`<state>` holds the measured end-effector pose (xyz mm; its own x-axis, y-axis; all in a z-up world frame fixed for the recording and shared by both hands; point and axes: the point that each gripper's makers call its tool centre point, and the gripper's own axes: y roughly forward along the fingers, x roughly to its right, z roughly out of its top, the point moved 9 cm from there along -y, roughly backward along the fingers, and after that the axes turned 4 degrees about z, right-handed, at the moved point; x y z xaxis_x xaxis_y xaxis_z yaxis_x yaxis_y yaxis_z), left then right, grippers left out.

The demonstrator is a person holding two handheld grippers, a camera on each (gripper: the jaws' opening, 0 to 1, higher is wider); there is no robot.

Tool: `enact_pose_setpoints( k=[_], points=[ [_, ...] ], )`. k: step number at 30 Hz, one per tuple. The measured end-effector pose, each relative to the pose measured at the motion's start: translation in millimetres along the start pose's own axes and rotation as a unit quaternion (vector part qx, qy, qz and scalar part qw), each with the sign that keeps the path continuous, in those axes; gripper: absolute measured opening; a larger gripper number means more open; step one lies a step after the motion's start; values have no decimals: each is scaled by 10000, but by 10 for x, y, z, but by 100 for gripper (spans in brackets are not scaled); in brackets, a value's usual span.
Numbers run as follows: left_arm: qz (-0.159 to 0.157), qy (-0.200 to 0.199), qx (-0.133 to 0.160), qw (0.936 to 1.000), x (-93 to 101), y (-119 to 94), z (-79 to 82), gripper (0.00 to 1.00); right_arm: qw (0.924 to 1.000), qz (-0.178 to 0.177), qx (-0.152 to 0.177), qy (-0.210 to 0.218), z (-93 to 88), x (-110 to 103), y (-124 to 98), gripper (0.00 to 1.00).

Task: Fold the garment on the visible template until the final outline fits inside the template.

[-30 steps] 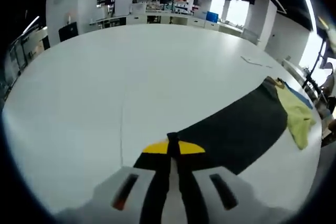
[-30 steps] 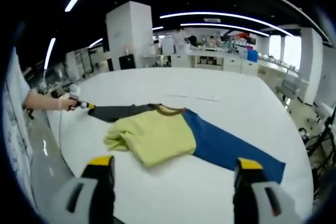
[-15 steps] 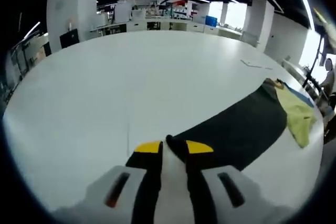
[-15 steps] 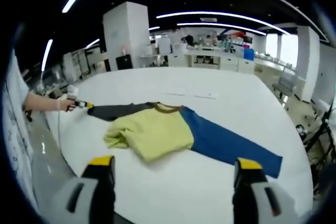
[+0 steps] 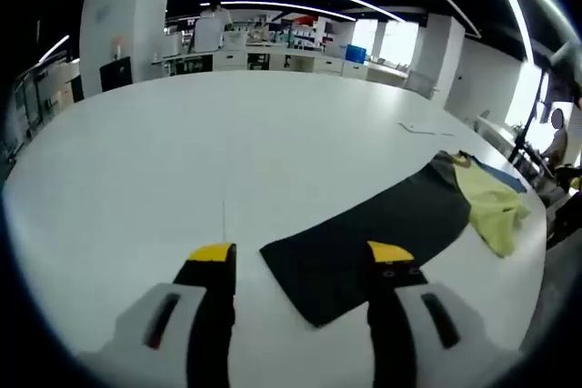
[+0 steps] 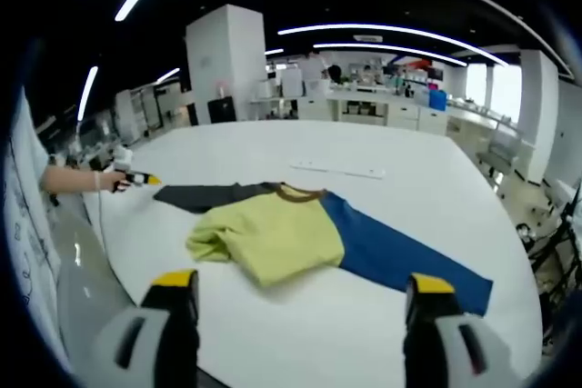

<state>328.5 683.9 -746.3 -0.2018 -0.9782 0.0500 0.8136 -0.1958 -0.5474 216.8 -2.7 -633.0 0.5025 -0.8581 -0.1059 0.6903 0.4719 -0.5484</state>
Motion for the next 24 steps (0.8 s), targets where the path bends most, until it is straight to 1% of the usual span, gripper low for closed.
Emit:
enact_pose_setpoints(
  k=[1,2,3,4,7,9,10,12,14,15,16,17,18,20,22,23,24],
  points=[
    [-64,141,-42,9999,6,25,9,75,10000,13,4,-28,1,-4,-3,95],
    [-142,185,-67,9997,44,21,11,79,10000,21,10,-43,-1,-11,-6,95],
    [-186,221,-70,9996,126,-18,25,81,10000,34,19,-57,-6,-13,-8,95],
    [-195,252,-70,9995,170,-46,33,81,10000,42,24,-55,-8,-12,-7,95],
    [-327,159,126,9993,385,-143,110,82,9998,158,119,-94,-26,-19,-11,95],
    [-356,148,142,9992,536,-209,123,83,9995,254,144,-95,-51,-10,10,95],
    [-361,220,157,9990,651,-263,129,82,9993,325,126,-110,-77,26,27,95],
    [-335,223,164,9991,725,-287,122,82,9987,481,73,-176,-92,21,36,95],
    [-422,167,168,9988,901,-366,132,82,9980,575,112,-222,-91,47,38,95],
    [-415,175,155,9989,924,-360,124,82,9978,613,126,-226,-96,69,41,95],
    [-405,219,164,9988,1001,-383,116,82,9974,666,139,-218,-107,96,48,95],
    [-427,212,155,9987,980,-353,123,81,9972,697,147,-237,-115,118,48,95],
    [-442,215,157,9987,1038,-361,128,81,9969,721,166,-256,-124,153,50,95],
    [-480,258,205,9983,1225,-423,142,80,9960,818,224,-266,-135,187,34,95],
    [-512,262,233,9981,1374,-429,139,80,9952,905,205,-316,-159,216,22,95],
    [-586,305,245,9975,1500,-445,142,79,9948,935,186,-357,-170,234,18,95],
    [-598,332,239,9974,1583,-451,140,79,9942,982,189,-391,-185,274,15,94]
  ],
)
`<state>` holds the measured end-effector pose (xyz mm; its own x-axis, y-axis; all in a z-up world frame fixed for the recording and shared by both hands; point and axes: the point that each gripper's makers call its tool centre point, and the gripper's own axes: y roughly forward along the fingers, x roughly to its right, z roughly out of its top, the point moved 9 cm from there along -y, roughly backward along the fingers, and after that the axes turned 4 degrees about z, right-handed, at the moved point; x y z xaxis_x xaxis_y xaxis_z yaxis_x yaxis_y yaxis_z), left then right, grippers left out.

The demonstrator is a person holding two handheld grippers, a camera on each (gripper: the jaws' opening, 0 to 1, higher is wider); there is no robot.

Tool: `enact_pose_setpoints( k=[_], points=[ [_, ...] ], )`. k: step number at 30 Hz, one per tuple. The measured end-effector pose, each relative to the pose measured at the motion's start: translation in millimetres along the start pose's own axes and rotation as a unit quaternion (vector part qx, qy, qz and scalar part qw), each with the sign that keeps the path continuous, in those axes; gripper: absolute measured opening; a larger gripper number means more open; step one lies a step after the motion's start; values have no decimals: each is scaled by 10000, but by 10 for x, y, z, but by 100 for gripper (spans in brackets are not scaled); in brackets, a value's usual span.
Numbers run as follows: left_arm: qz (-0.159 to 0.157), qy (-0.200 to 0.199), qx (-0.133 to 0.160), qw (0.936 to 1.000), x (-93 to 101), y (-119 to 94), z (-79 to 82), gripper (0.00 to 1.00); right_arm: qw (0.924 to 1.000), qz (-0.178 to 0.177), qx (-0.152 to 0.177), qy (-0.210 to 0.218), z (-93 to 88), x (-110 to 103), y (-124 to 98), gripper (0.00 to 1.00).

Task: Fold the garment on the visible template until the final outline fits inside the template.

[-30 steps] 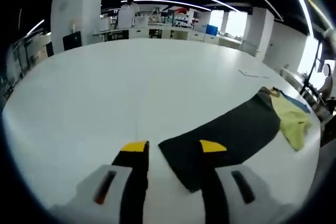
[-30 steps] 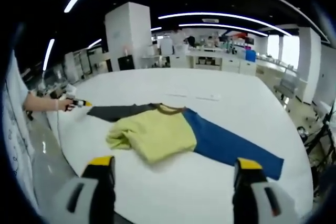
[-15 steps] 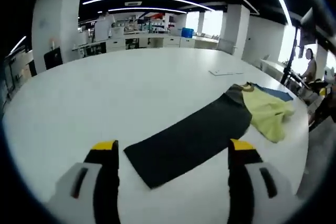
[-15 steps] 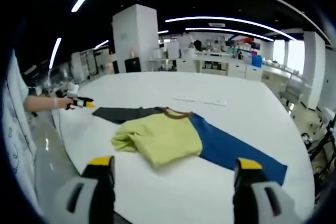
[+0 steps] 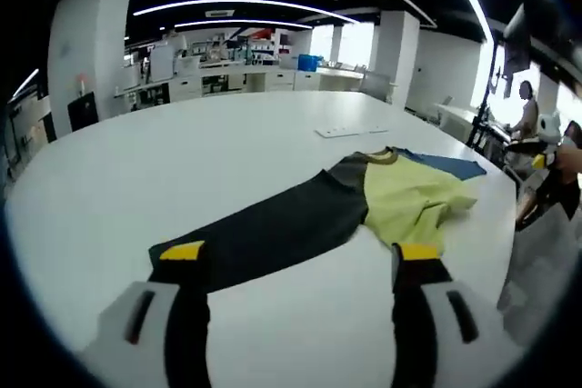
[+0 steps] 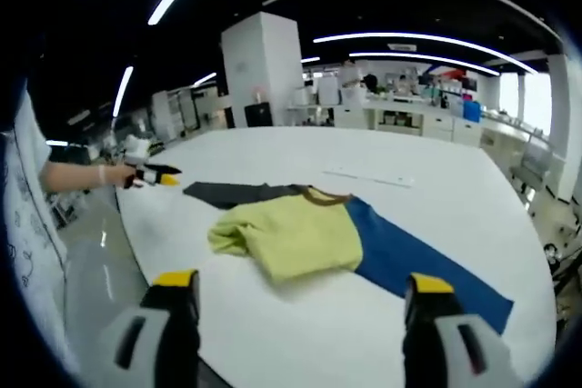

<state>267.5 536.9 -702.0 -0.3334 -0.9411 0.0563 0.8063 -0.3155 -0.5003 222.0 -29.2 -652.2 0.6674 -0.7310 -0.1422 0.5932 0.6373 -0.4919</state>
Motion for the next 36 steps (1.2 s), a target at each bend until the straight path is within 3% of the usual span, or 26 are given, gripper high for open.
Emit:
enact_pose_setpoints(
  k=[2,7,9,13,15,18,19,21,23,26,30,36],
  points=[
    [-43,112,-25,9999,227,-14,6,79,10000,93,15,-28,-18,50,-2,94],
    [-11,25,-103,9999,551,27,-37,78,9993,293,176,-144,-57,167,47,93],
    [-1,-44,-141,9999,688,13,-45,78,9985,357,67,-410,-82,175,83,93],
    [56,-118,-20,9999,795,8,-31,77,9919,792,-332,-933,-157,133,221,94],
    [-14,-211,-31,9998,893,-10,-32,77,9895,818,-273,-1158,-122,100,271,94],
    [6,-238,101,9997,953,-41,25,77,9887,956,-193,-1140,-84,70,362,94],
    [13,-231,190,9996,1088,-83,70,77,9882,1004,-188,-1144,-69,71,388,94],
    [7,-214,225,9995,1172,-114,102,77,9851,1076,-197,-1331,-30,107,461,93],
    [47,35,232,9997,1136,-122,116,77,9834,1131,-214,-1402,-11,69,503,93],
    [-19,44,218,9998,1199,-164,120,77,9782,1228,-206,-1661,59,65,584,92],
    [6,38,192,9998,1123,-170,91,76,9760,1293,-155,-1745,101,39,616,91],
    [-8,-54,267,9996,1162,-139,69,75,9537,1348,-464,-2647,63,-73,727,68]
  ],
)
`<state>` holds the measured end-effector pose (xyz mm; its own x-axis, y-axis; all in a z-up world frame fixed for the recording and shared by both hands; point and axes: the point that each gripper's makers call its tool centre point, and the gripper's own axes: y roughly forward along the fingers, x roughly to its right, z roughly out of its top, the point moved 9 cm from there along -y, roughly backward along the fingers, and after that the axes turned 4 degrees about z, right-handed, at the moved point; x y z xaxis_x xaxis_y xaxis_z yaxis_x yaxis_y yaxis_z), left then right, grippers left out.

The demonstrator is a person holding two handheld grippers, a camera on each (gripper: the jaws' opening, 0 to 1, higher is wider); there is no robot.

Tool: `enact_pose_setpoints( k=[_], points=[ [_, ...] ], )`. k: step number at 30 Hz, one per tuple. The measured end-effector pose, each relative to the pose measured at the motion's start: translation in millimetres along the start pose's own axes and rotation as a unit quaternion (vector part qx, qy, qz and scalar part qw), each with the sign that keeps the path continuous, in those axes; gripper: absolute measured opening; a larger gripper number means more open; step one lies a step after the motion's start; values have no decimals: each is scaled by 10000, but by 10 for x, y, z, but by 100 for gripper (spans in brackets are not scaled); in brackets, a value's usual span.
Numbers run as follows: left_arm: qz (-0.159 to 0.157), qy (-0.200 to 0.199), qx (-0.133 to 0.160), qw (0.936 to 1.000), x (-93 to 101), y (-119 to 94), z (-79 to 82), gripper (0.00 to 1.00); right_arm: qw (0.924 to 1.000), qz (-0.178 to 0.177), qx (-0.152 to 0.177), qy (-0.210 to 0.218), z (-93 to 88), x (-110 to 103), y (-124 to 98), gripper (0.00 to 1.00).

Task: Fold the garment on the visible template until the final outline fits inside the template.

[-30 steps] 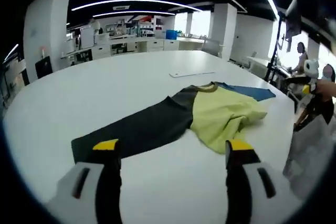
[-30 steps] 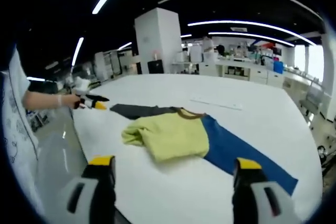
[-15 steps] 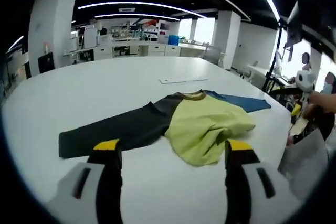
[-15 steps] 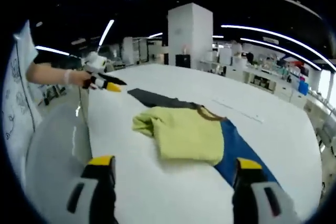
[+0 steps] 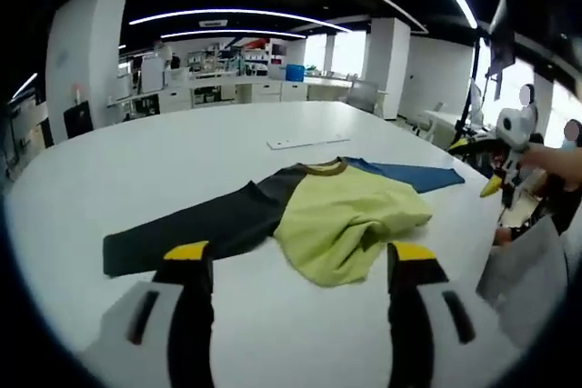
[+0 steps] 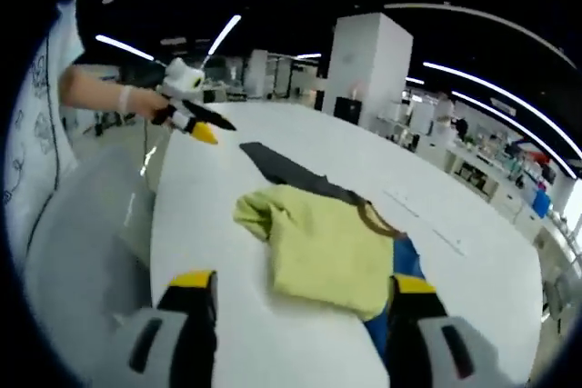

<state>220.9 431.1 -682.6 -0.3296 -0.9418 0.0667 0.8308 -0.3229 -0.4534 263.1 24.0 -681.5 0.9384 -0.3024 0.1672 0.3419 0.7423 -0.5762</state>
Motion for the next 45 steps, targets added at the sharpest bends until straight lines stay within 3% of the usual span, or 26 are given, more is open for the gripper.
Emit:
enact_pose_setpoints(
  k=[2,3,6,11,13,15,16,19,21,22,24,26,28,32,36,39,40,41,42,43,44,45],
  points=[
    [-8,11,8,10000,39,8,-13,75,9996,58,-66,-260,14,-41,91,55],
    [-22,21,8,10000,51,0,-22,75,9991,44,-159,-400,12,-50,165,53],
    [-49,75,-2,10000,118,-16,-25,76,9988,240,-245,-338,13,-90,385,54],
    [-160,4,-65,9999,201,-58,-38,82,9942,482,-581,-771,21,-125,672,54],
    [-230,-51,-122,9996,222,-75,-54,85,9930,432,-685,-856,25,-126,762,53],
    [-401,-142,-183,9989,298,-116,-101,86,9857,-227,-1061,-1289,-26,-93,831,47],
    [-489,-175,-162,9985,336,-133,-117,86,9813,-167,-1036,-1615,-58,-126,899,43],
    [-499,-223,-149,9984,400,-170,-157,86,9823,-205,-1008,-1566,-75,-215,940,42],
    [-523,-249,-78,9983,467,-208,-179,86,9767,-311,-1037,-1856,-67,-209,973,38],
    [-545,-272,-51,9981,484,-214,-186,86,9713,-415,-1076,-2081,-52,-202,977,33],
    [-568,-350,11,9978,501,-219,-199,85,9677,-511,-1111,-2206,-24,-190,970,13],
    [-586,-424,16,9974,533,-222,-230,84,9773,-480,-1034,-1785,19,-170,959,0],
    [-581,-463,25,9972,543,-202,-263,84,9816,-453,-1128,-1475,-20,-84,1018,0],
    [-600,-530,11,9968,563,-195,-308,83,9894,-425,-887,-1068,57,40,989,0],
    [-596,-581,28,9965,542,-191,-331,82,9905,-434,-744,-1075,219,143,846,0],
    [-617,-576,35,9964,555,-205,-326,82,9933,98,-558,-1009,237,89,818,0],
    [-630,-582,-7,9963,555,-203,-341,82,9930,225,-635,-972,194,38,792,0],
    [-627,-582,-25,9963,555,-201,-350,82,9922,179,-674,-1033,148,18,801,4],
    [-622,-585,-16,9963,551,-205,-355,82,9908,273,-642,-1161,91,-20,816,18],
    [-607,-613,1,9963,542,-207,-359,82,9905,320,-628,-1180,49,-53,838,43],
    [-602,-643,2,9961,537,-209,-362,81,9910,287,-637,-1141,9,-92,847,58],
    [-609,-666,7,9959,524,-209,-375,81,9894,267,-636,-1275,-43,-130,879,63]
  ],
)
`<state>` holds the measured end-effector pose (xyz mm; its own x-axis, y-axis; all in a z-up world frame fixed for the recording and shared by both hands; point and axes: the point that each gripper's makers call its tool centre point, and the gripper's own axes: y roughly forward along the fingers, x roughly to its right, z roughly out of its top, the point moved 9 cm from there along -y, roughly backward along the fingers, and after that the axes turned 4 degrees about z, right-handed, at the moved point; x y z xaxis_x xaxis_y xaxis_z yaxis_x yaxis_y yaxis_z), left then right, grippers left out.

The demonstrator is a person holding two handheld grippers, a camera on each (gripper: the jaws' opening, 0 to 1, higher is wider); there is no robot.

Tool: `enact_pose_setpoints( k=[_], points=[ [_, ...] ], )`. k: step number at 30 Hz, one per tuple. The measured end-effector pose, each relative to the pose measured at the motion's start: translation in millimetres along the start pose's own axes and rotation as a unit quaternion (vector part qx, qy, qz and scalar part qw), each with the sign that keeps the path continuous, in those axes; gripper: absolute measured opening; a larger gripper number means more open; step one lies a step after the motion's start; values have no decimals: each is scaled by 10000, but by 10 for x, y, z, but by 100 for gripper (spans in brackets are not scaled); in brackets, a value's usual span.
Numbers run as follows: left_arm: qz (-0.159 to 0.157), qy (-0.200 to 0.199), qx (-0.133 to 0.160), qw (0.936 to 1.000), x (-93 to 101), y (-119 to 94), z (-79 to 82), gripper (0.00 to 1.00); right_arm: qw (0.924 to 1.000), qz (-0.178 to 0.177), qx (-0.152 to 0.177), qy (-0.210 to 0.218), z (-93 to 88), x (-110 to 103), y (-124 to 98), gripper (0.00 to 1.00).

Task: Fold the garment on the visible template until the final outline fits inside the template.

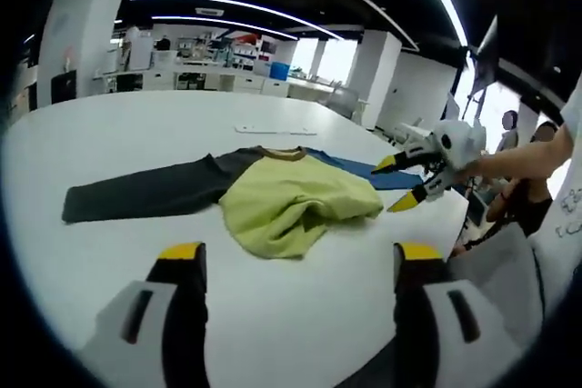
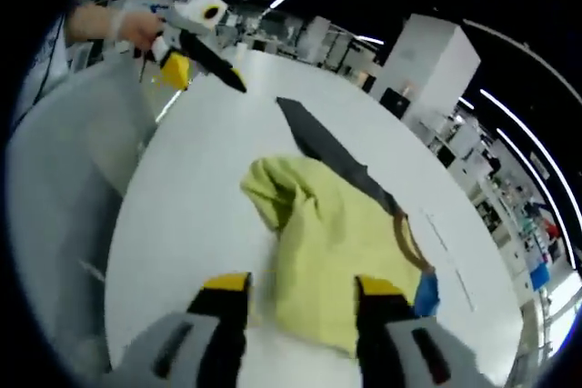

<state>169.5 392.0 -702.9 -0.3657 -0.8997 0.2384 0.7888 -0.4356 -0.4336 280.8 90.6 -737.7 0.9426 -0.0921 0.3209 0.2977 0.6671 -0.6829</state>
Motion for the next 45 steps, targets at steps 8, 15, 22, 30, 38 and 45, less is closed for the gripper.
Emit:
enact_pose_setpoints(
  k=[8,15,22,30,38,45],
  points=[
    [-15,-21,-152,9999,11,-48,-21,81,9971,-609,-426,-166,-114,79,133,0],
    [24,199,-438,9988,-16,-95,47,80,9915,-317,260,1235,117,607,-79,0],
    [-81,373,-642,9972,105,23,150,79,9849,-374,426,1637,246,1332,41,0],
    [-252,334,-860,9954,269,216,91,77,9809,-258,75,1929,31,1563,460,0],
    [-345,261,-978,9943,361,401,74,74,9724,-158,30,2329,-164,1658,758,0],
    [-442,271,-1096,9926,419,550,47,74,9697,-24,-48,2442,-275,1633,897,0]
  ],
)
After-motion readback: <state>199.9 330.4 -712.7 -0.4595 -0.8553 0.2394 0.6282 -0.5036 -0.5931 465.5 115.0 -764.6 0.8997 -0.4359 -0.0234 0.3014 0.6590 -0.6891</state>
